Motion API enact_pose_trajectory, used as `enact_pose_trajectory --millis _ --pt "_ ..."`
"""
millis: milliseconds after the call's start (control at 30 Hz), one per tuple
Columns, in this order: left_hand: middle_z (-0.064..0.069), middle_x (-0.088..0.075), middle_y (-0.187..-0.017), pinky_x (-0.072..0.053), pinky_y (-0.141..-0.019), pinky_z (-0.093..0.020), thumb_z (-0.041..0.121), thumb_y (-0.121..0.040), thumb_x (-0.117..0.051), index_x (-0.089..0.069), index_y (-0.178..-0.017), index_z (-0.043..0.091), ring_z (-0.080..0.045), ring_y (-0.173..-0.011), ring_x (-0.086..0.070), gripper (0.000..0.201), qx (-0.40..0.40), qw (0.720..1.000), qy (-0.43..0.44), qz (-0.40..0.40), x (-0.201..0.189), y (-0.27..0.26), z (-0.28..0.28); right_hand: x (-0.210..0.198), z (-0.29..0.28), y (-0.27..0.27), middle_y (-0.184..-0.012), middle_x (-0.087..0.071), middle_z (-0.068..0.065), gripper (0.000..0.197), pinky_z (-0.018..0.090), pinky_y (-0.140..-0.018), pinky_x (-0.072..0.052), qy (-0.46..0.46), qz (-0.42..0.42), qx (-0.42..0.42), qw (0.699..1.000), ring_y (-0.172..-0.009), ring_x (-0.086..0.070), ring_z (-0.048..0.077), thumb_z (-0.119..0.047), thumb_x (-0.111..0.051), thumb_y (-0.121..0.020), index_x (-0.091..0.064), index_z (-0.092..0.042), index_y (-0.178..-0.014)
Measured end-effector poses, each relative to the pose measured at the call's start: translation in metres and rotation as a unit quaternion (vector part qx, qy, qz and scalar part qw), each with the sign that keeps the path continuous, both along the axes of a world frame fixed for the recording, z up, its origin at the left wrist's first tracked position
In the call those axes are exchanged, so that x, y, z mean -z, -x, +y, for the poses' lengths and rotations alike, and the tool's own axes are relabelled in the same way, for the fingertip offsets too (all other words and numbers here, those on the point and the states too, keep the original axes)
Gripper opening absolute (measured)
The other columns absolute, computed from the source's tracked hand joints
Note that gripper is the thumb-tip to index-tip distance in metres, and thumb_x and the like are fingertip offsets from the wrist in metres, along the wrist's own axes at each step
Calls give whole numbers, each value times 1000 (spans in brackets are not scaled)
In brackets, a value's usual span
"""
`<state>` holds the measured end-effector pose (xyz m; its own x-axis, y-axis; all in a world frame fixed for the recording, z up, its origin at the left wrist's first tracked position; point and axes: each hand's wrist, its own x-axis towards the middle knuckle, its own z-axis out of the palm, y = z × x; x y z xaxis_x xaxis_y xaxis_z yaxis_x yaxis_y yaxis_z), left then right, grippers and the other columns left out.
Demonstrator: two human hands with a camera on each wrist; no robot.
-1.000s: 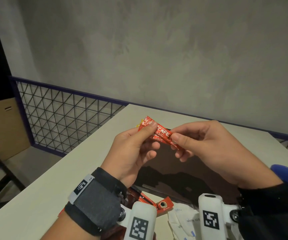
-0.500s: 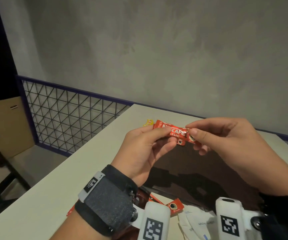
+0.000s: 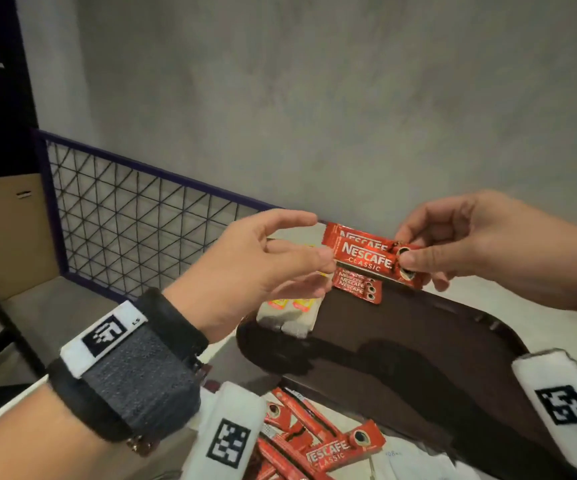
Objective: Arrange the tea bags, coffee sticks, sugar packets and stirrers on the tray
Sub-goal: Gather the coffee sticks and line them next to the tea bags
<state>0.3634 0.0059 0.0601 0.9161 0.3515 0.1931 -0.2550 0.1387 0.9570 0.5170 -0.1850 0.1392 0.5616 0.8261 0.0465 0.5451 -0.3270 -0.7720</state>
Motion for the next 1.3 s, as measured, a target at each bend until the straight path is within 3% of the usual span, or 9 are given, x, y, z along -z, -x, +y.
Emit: enact_pose_trajectory --millis 67,200,333,400,467,633,833,1067,1300 --pt "-15 -78 -101 -62 -86 -39 23 -73 -77 -55 -131 20 -29 -85 -76 63 -6 1000 3 1 5 5 2 6 7 -9 -80 -75 15 25 27 -56 -53 26 -21 12 999 -65 -65 18 -14 -79 -73 -72 -3 -94" --pt "-17 -78 -100 -64 -75 -34 22 -73 -75 -56 -129 15 -31 -81 -75 59 -29 998 60 -12 16 7 2 24 21 -48 -86 -78 12 8 27 -58 -53 99 -106 99 984 -69 -70 14 -9 -76 -89 -72 -9 -96" --pt "-17 -77 -94 -62 -63 -27 20 -73 -73 -62 -119 8 -29 -73 -73 49 -26 995 90 -29 19 7 6 58 29 -88 -92 -78 14 9 30 -60 -55 229 -130 140 955 -71 -69 21 -8 -76 -87 -71 -13 -92" --pt "-17 -74 -85 -58 -56 -24 17 -73 -71 -66 -111 4 -26 -65 -70 40 -18 994 103 -35 19 7 7 74 35 -97 -93 -78 13 8 27 -57 -54 268 -124 141 945 -70 -69 20 -10 -76 -87 -71 -14 -92" --pt "-16 -71 -78 -56 -51 -22 15 -72 -70 -69 -102 3 -22 -60 -67 33 -19 993 111 -40 20 7 9 85 43 -104 -94 -77 13 9 26 -57 -55 273 -111 149 944 -70 -68 21 -7 -74 -88 -71 -12 -95" --pt "-14 -68 -73 -56 -49 -22 15 -71 -69 -72 -90 5 -20 -56 -65 21 -35 992 118 -34 21 8 11 98 59 -120 -91 -72 11 14 37 -73 -63 294 -81 174 936 -75 -69 26 -1 -74 -88 -71 -9 -98" --pt "-13 -59 -61 -49 -39 -21 19 -63 -71 -76 -76 10 -19 -46 -58 16 -28 994 101 -18 17 7 5 104 66 -121 -104 -74 21 22 41 -80 -64 324 -42 175 929 -90 -77 35 5 -73 -88 -68 -3 -108" --pt "-10 -56 -56 -44 -35 -20 18 -65 -70 -74 -70 13 -16 -41 -54 9 -51 994 96 -1 21 3 2 110 72 -119 -99 -75 16 28 39 -77 -65 331 -70 194 921 -79 -78 27 -5 -77 -88 -67 -3 -114" --pt "-8 -56 -56 -42 -34 -19 17 -68 -69 -73 -69 13 -15 -41 -53 6 -67 992 102 3 22 0 2 111 79 -116 -89 -79 7 40 40 -86 -63 366 -144 184 901 -79 -78 21 -17 -86 -80 -65 -8 -113"
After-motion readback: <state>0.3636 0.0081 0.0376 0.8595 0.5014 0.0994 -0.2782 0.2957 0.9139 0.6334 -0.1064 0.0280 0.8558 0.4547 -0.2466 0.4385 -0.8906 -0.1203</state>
